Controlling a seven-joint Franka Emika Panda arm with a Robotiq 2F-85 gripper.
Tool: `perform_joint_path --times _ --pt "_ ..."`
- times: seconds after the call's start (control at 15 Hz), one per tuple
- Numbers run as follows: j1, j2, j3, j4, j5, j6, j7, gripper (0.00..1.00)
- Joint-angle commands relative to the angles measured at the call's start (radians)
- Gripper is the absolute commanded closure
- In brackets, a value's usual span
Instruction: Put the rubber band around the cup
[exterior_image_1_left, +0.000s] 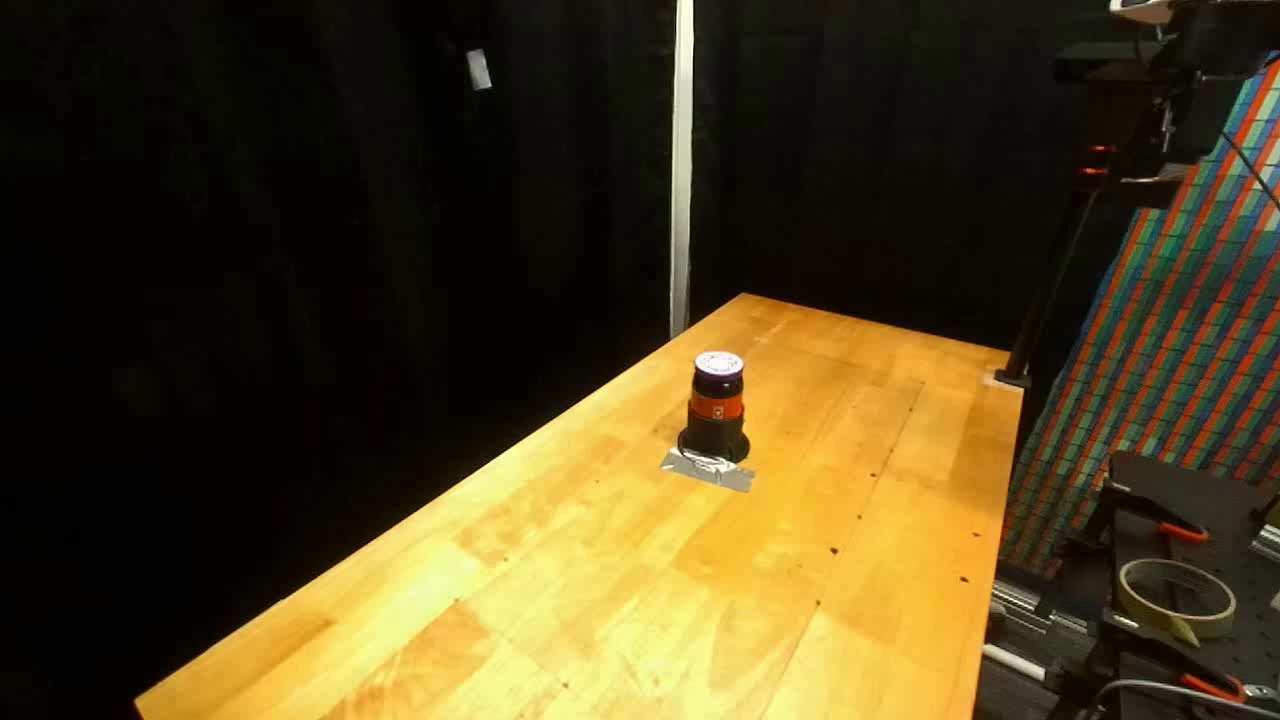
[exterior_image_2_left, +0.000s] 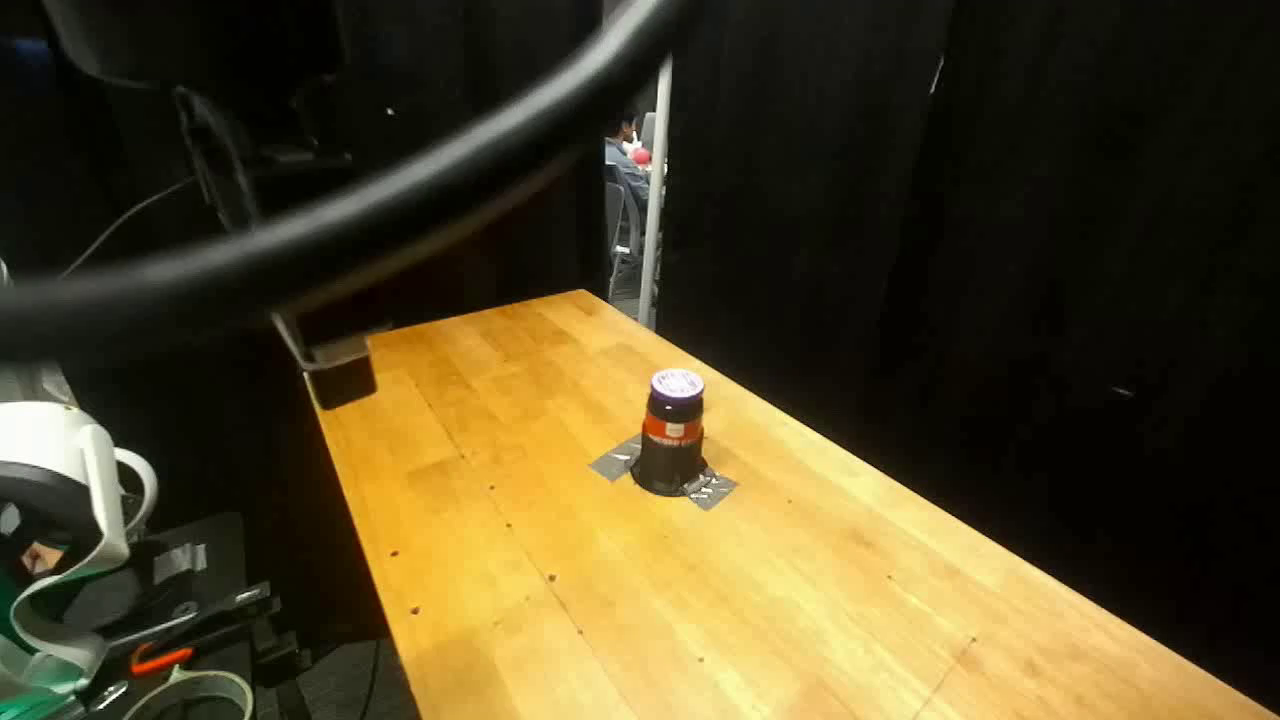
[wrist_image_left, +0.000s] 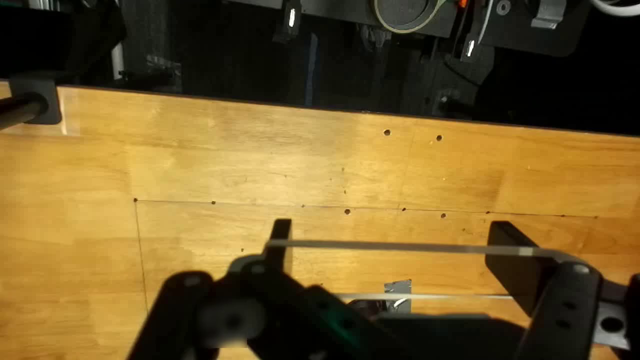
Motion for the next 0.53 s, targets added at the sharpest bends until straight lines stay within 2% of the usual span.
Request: perform_joint_path --times 0.0,0.13,0.27,0.47 --pt "-0.010 0.002 0.008 0.005 0.006 -0.002 -0.006 0.00" --pt "-0.009 0.000 0.008 0.008 0.006 -0.002 -0.005 0.00" --pt "0.011 0.034 0.085 0.037 0.000 0.009 0.063 0.00" --pt "0.051 0.153 0.229 0.098 -0.004 0.088 0.196 0.00"
